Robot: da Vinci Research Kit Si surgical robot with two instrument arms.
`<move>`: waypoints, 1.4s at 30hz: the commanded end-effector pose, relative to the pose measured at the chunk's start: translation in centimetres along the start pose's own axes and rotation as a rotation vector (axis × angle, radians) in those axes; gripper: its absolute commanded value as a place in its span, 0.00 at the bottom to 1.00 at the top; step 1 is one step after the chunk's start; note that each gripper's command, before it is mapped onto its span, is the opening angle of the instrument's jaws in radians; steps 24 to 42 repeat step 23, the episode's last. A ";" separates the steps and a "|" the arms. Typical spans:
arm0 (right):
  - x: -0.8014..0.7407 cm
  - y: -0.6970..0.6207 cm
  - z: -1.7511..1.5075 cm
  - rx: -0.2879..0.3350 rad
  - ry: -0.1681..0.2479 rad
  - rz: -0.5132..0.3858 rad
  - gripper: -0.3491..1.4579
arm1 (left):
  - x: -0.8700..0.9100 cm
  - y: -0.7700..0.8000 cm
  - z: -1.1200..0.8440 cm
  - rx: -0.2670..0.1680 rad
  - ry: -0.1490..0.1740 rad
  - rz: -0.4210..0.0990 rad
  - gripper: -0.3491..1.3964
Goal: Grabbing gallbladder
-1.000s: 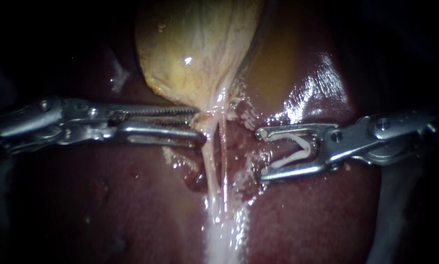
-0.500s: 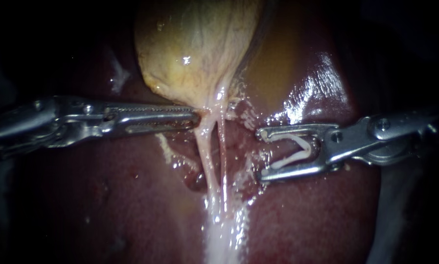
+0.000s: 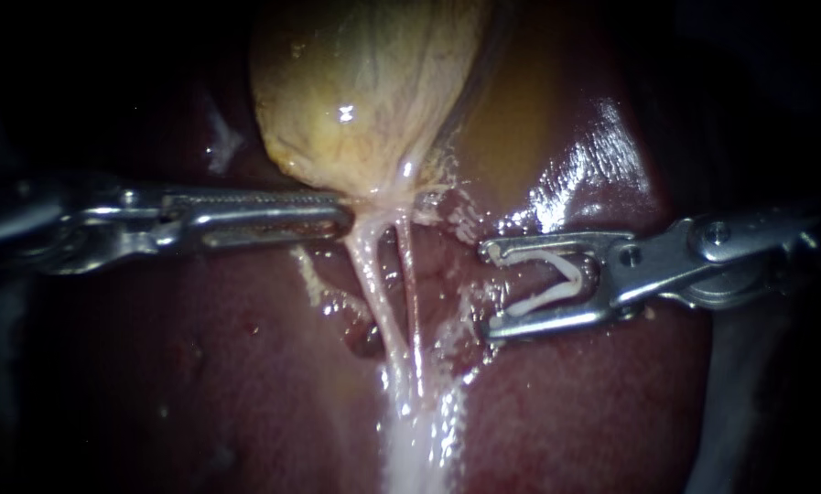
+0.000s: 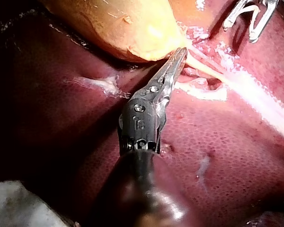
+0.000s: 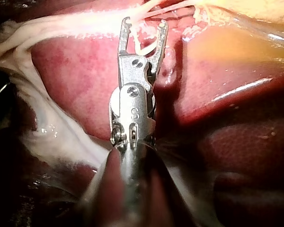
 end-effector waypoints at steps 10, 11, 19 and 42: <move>0.00 0.00 0.00 0.000 0.000 0.000 0.40 | 0.04 -0.02 -0.09 0.004 0.012 0.004 0.00; 0.00 0.00 0.00 0.000 0.000 0.000 0.40 | 0.04 -0.02 -0.09 0.004 0.012 0.004 0.00; 0.00 0.00 0.00 0.000 0.000 0.000 0.40 | 0.03 -0.02 -0.09 0.005 0.012 0.005 0.00; 0.00 0.00 0.00 0.000 0.000 0.000 0.40 | 0.03 -0.02 -0.09 0.005 0.012 0.005 0.00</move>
